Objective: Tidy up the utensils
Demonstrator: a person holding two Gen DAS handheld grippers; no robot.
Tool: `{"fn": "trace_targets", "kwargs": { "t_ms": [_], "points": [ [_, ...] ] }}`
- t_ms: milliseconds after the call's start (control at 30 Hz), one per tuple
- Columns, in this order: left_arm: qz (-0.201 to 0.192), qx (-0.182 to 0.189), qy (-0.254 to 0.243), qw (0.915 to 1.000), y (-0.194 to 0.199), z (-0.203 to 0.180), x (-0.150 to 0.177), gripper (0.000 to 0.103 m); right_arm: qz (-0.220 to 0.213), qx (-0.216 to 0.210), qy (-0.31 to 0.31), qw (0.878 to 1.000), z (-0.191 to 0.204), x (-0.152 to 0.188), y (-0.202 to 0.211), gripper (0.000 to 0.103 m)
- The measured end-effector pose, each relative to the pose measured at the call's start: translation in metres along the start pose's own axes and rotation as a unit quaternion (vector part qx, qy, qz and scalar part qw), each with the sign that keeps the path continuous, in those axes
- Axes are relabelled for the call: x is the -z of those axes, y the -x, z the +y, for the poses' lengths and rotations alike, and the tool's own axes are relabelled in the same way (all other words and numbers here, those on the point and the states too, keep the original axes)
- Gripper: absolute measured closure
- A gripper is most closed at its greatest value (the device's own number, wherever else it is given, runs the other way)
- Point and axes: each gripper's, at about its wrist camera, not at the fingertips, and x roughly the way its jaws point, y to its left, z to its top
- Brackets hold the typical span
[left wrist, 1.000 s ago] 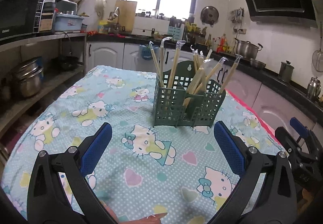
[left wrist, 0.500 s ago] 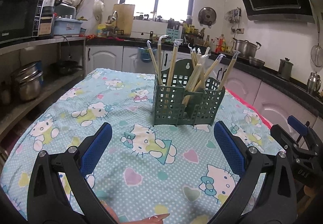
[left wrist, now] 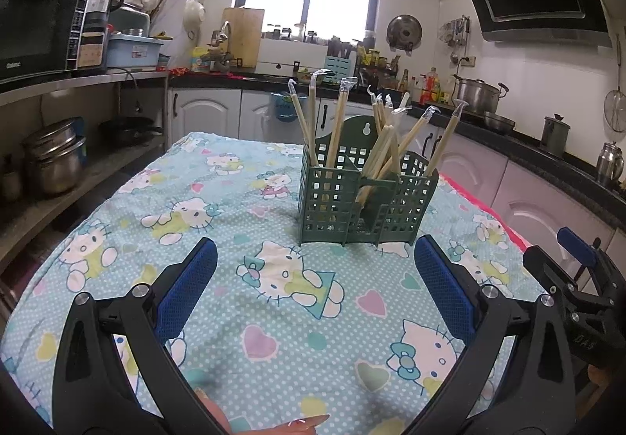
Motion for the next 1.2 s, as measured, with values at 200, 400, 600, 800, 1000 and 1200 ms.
{"fn": "trace_targets", "kwargs": {
  "t_ms": [200, 400, 600, 800, 1000, 1200],
  "points": [
    [-0.004, -0.001, 0.0, 1.0, 0.0015, 0.0002, 0.0008, 0.01, 0.0, 0.0, 0.0, 1.0, 0.0002, 0.0, 0.0001, 0.006],
    [-0.004, -0.001, 0.002, 1.0, 0.0021, 0.0011, 0.0015, 0.01, 0.0, -0.001, 0.0, 1.0, -0.0001, 0.0, 0.0001, 0.006],
    [-0.003, -0.002, 0.0, 1.0, 0.0017, 0.0012, 0.0021, 0.01, 0.002, -0.001, -0.001, 1.0, -0.0001, 0.0005, -0.0007, 0.006],
    [-0.003, -0.001, 0.002, 1.0, 0.0019, 0.0011, 0.002, 0.01, 0.003, -0.002, 0.0, 1.0, 0.0006, 0.0012, -0.0018, 0.006],
    [-0.003, -0.003, 0.001, 1.0, 0.0013, 0.0011, 0.0029, 0.01, 0.003, -0.003, 0.0, 1.0, 0.0009, 0.0014, -0.0026, 0.006],
    [-0.005, -0.004, 0.001, 1.0, 0.0016, 0.0012, 0.0027, 0.01, 0.004, -0.003, 0.0, 1.0, 0.0013, 0.0014, -0.0034, 0.006]
  ]
}}
